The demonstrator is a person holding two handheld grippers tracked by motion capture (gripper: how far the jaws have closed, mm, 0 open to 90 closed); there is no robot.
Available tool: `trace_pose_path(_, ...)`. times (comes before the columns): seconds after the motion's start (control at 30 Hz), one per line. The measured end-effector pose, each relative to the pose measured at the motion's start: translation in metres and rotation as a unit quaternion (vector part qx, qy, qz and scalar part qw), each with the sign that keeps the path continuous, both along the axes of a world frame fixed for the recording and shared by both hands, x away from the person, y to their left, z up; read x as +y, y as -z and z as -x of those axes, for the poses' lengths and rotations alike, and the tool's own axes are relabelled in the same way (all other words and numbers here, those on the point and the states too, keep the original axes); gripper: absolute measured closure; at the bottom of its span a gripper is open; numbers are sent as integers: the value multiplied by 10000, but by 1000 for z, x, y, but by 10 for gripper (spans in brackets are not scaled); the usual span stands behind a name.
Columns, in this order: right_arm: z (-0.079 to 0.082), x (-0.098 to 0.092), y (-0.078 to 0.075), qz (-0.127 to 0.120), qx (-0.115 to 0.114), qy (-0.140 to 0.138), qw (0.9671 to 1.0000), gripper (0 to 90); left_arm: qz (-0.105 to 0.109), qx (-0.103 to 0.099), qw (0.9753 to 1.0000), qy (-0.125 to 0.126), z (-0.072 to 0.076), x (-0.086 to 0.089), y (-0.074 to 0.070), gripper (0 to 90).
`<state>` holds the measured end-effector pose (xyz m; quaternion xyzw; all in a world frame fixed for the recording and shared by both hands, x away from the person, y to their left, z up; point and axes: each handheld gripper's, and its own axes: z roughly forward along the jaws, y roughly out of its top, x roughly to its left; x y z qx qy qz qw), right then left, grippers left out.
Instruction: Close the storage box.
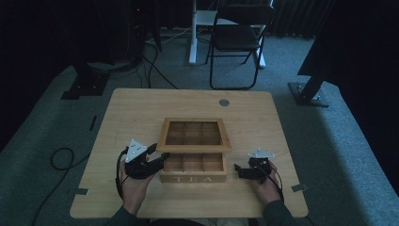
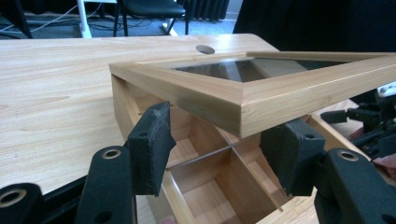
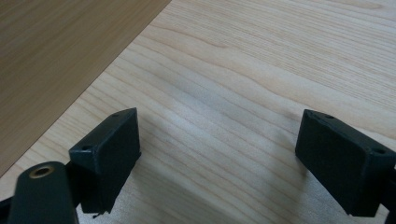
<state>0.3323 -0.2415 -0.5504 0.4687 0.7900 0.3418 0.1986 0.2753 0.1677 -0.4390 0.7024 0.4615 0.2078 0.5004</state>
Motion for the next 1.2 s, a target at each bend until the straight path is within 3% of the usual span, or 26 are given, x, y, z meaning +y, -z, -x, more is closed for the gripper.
trace_pose_path(0.47, -1, 0, 0, 6, 3, -41, 10000, 134, -92, -39, 9999, -36, 6, -2, 5, 435)
trace_pose_path(1.0, 1, 1, 0, 4, 12, -60, 10000, 134, -164, 117, 9998, -31, 13, -3, 21, 421)
trace_pose_path(1.2, 1, 0, 0, 12, 11, -68, 10000, 134, -319, 144, 9994, -71, 17, -4, 27, 411)
